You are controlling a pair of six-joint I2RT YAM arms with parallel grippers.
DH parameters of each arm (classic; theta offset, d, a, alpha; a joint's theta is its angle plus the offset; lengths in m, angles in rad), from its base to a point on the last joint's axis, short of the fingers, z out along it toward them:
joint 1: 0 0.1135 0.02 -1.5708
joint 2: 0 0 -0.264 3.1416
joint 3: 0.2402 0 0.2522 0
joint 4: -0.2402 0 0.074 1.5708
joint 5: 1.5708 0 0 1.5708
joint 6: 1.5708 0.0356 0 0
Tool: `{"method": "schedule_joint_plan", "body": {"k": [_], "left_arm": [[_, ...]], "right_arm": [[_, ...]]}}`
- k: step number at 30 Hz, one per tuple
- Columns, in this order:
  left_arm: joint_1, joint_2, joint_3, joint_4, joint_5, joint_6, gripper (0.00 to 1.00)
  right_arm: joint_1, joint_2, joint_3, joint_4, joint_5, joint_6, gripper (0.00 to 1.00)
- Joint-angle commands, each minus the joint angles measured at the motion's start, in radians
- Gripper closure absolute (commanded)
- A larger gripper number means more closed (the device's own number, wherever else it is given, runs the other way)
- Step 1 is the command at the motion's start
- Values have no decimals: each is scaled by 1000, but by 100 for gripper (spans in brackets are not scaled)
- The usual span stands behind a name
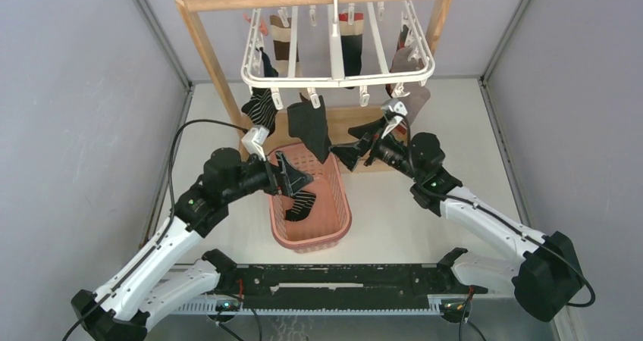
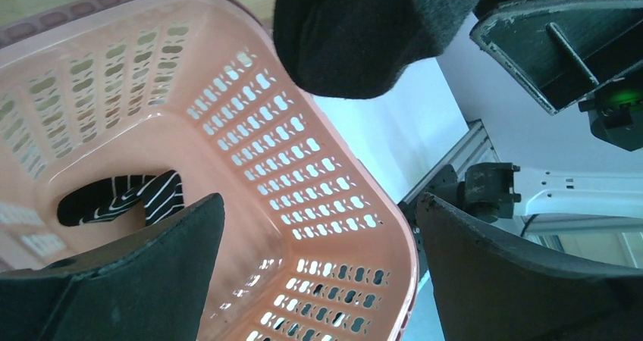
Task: Remove the socks clipped to the hanger
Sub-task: Remove the sock from the hanger.
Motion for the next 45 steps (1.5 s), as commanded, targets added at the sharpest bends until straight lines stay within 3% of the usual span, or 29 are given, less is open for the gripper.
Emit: {"method": "schedule_joint_plan", "body": {"k": [1,7,21,34,45], "left_arm": [[-5,-54,65,-58,-86,29,0],[-5,-132,55,-104,-192,27,0],[-6,-169,43,-128,-193,22,0],[-7,-185,48,-152,-198,35,0],[-6,-190,63,-164,-198,42,0]], "right_arm": [[52,35,73,4,50,-92,0],[159,79,93,-6,206,-217,0],[340,203,131,44,707,-405,0],[341,250,131,133,709,-400,1],[340,218,131,116,670,-395,32]]}}
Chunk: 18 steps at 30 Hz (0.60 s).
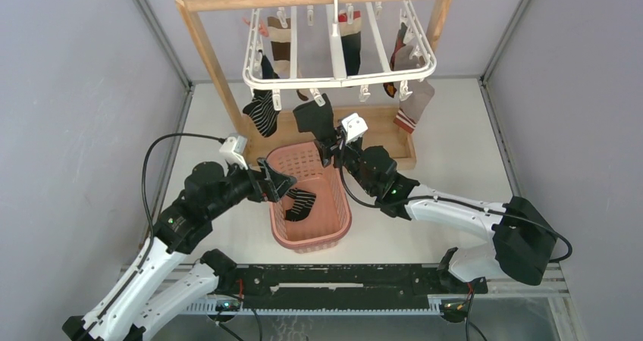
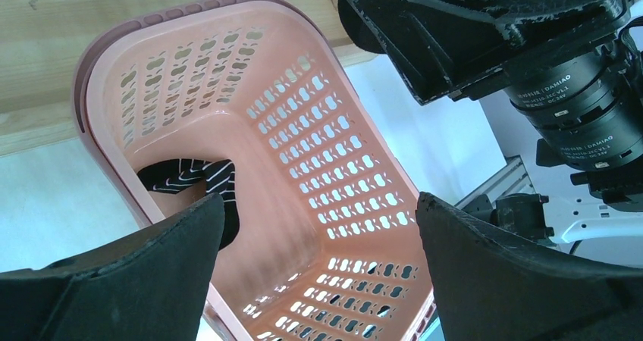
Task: Remove the socks clipped to the hanger
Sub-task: Remove the sock from the hanger.
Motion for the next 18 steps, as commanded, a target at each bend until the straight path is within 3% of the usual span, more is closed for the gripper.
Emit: {"method": "schedule_joint_plan", "body": {"k": [1,7,18], "left_arm": [[-5,-15,65,3,-5,25,0],[-6,-21,88,4,30,14,0],[-7,-41,131,18,87,-20,0]], "right_arm": [[8,-39,38,30,-18,-1,35],[8,-59,34,14,-32,5,50],[10,-115,23,-21,-71,7,64]]}}
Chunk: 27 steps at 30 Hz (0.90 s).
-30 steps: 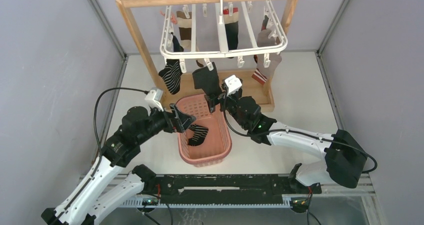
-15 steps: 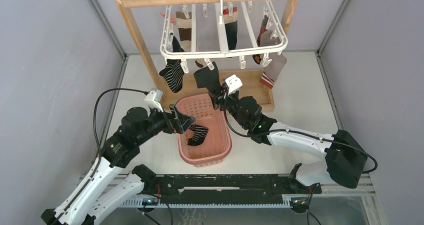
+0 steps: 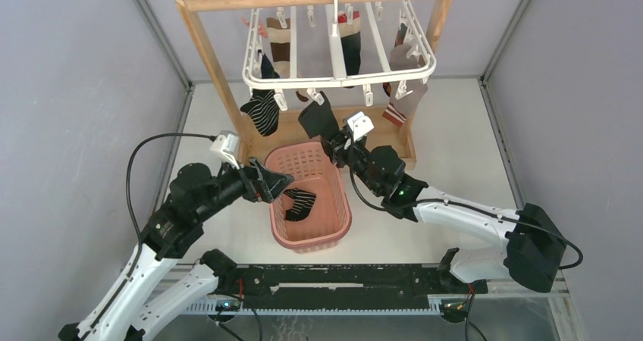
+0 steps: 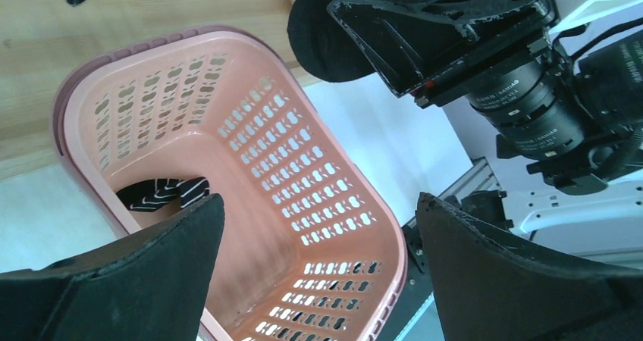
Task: Remove the socks clipped to the hanger
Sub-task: Remove the sock from the hanger.
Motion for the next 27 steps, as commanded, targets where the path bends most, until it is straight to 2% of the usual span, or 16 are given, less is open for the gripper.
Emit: {"method": "schedule_joint_plan", "body": {"k": [1,4,10,13,22,27], "left_arm": [[-7,-17,70,43,57,-23,0],[-9,-26,78,63,80,-45,0],[-13,-18,111,82,92,-65,0],[-20,-8,133,107,102,-76,0],[-58,9,207,261,120,-142,0],[-120,41,275,284,37,-114,0]], "right_arm": [[10,-59,20,4,-22,1,66],[11,-79,20,-11,-23,1,76],[19,-102,20,-33,-27,-5,86],[24,-112,20,-49,-19,-5,99],[52,-140,20,-106,-11,0,100],[79,-163,21,-132,1,6,100]]}}
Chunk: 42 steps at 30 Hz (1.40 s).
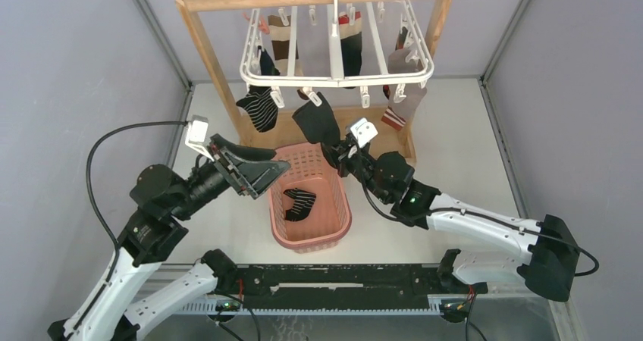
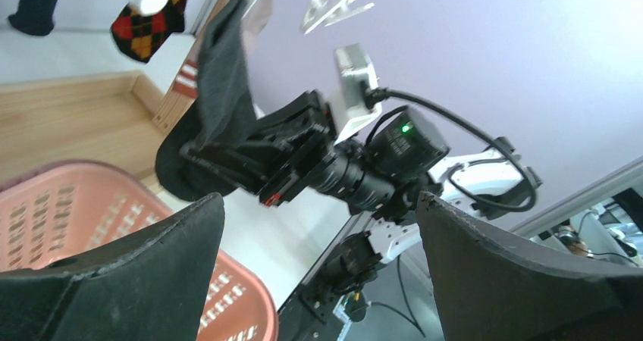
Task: Remove the socks clipped to the hanger
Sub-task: Remove the sock from the hanger.
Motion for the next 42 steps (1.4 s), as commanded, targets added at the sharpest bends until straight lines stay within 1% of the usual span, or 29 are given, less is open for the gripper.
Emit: {"method": "schedule_joint_plan", "body": {"k": [1,9,15,18,23,25,30,36,42], "left_arm": [[-50,40,115,87,-67,17,0],[-57,182,232,85,-102,100,0],[-56,326,338,82,-132,177,0],[-56,381,371,78,-182,206,0],[-56,448,433,77,-174,274,0],[-55,453,434,82,-175,289,0],[-55,434,381,129,-181,320,0],[-55,427,345,179,-172,364,0],[-55,445,338,186,-194,403,0]], "right_arm": [[27,-50,21,-9,16,6,100],[28,-36,59,-76,9,7,100],[25,-37,75,-114,-10,37,100],[-10,-41,75,-127,-50,83,100],[-53,-61,75,-152,-114,131,100],[-65,-70,75,-163,-128,133,100],[-88,-88,75,-188,-149,138,100],[-91,-104,75,-203,-154,135,100],[-92,-105,75,-196,-146,131,100]]}}
